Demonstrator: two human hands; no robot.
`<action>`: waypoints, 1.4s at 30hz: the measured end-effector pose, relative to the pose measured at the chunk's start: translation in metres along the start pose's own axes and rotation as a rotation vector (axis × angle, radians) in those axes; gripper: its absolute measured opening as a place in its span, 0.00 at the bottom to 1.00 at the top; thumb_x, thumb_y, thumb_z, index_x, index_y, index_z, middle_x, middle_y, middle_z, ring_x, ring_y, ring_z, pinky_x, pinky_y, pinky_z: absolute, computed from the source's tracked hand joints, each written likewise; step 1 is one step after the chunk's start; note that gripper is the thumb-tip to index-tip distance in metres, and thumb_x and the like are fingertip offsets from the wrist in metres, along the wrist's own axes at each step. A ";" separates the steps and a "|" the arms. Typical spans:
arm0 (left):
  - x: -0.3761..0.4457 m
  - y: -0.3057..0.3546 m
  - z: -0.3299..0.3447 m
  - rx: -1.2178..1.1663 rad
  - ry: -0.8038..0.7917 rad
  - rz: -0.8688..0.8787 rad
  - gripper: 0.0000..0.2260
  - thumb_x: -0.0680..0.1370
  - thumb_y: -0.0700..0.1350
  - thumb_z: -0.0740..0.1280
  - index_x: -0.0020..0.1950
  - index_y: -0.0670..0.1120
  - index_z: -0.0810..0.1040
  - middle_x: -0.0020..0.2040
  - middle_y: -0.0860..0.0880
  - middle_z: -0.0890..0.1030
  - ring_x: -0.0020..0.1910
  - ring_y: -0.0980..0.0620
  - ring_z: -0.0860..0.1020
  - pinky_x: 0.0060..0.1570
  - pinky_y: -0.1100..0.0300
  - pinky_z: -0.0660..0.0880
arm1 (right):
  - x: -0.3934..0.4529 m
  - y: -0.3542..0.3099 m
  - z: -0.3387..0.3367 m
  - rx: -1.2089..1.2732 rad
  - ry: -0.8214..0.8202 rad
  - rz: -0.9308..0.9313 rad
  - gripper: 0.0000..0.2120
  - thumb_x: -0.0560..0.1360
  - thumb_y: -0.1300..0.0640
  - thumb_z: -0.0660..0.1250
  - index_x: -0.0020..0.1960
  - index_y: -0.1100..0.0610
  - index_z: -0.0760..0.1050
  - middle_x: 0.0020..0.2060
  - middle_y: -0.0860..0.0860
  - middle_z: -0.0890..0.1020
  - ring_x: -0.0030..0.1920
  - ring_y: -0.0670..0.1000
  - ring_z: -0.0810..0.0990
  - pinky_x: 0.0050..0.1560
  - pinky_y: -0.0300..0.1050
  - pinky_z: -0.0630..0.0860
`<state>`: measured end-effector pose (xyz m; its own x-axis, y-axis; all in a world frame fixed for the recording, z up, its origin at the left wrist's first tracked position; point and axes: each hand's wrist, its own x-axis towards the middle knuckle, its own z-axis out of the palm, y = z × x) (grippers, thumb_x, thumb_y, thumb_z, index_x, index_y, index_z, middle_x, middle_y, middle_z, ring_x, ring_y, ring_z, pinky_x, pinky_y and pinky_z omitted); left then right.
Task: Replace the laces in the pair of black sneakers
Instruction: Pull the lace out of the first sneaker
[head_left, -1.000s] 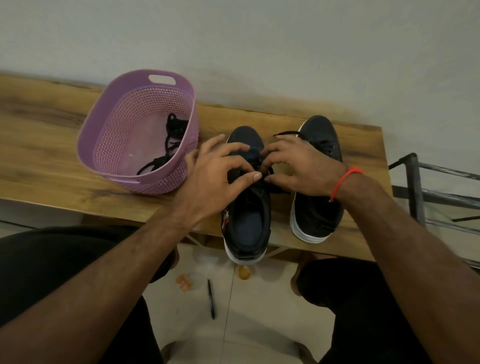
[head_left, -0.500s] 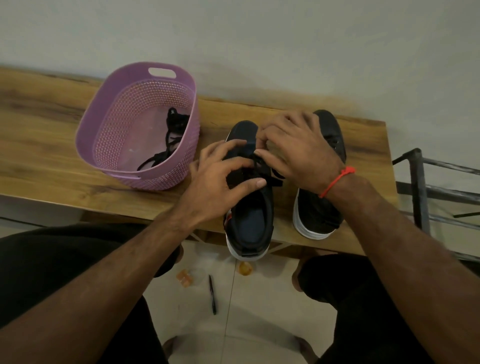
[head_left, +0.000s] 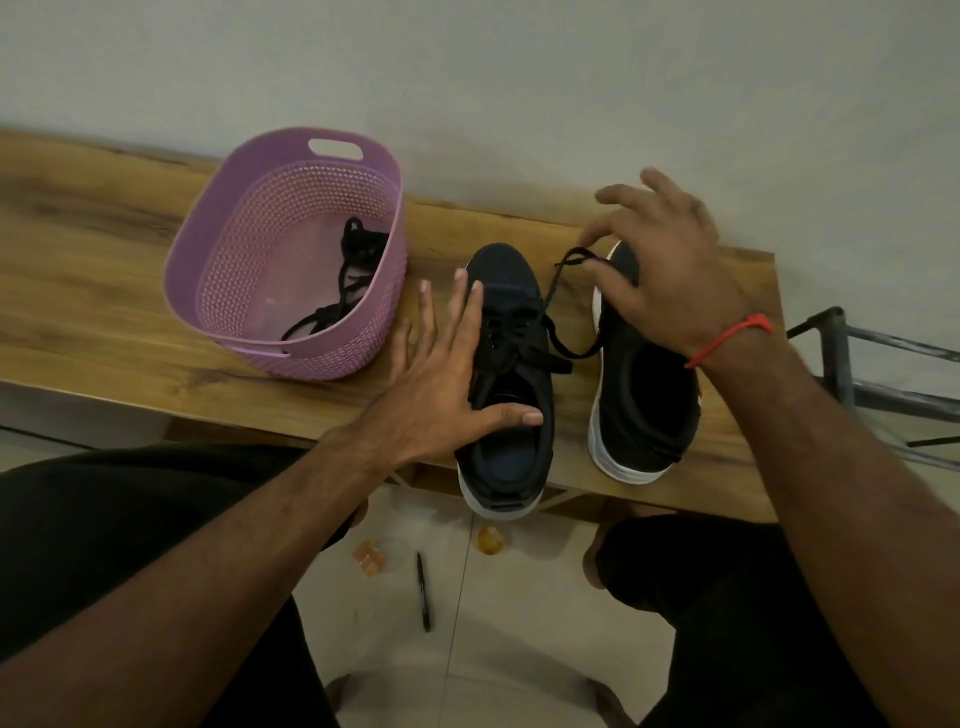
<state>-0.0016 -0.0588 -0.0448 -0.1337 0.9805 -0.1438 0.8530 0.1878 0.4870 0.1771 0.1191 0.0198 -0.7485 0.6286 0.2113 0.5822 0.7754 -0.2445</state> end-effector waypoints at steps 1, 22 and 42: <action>0.000 0.000 0.000 -0.004 0.001 0.001 0.61 0.66 0.80 0.60 0.80 0.50 0.28 0.78 0.54 0.24 0.75 0.49 0.22 0.74 0.41 0.32 | -0.002 -0.004 0.001 0.009 -0.099 -0.081 0.13 0.78 0.48 0.67 0.62 0.46 0.76 0.74 0.51 0.68 0.79 0.59 0.53 0.76 0.67 0.50; -0.001 0.002 0.000 0.018 0.007 -0.022 0.60 0.65 0.80 0.59 0.81 0.51 0.31 0.79 0.54 0.26 0.77 0.46 0.26 0.76 0.37 0.37 | -0.003 -0.023 0.014 0.068 -0.209 -0.122 0.11 0.77 0.47 0.69 0.59 0.41 0.80 0.75 0.48 0.65 0.77 0.60 0.55 0.71 0.66 0.56; -0.001 -0.001 0.003 -0.070 0.068 0.040 0.56 0.66 0.77 0.62 0.83 0.54 0.38 0.81 0.55 0.31 0.80 0.49 0.31 0.72 0.42 0.37 | 0.001 0.001 -0.007 0.055 -0.120 0.126 0.25 0.78 0.48 0.67 0.74 0.46 0.67 0.78 0.47 0.61 0.78 0.57 0.55 0.73 0.62 0.53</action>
<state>-0.0010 -0.0607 -0.0479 -0.1362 0.9885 -0.0652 0.8213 0.1495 0.5506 0.1796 0.1208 0.0265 -0.7049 0.7066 0.0618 0.6584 0.6842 -0.3137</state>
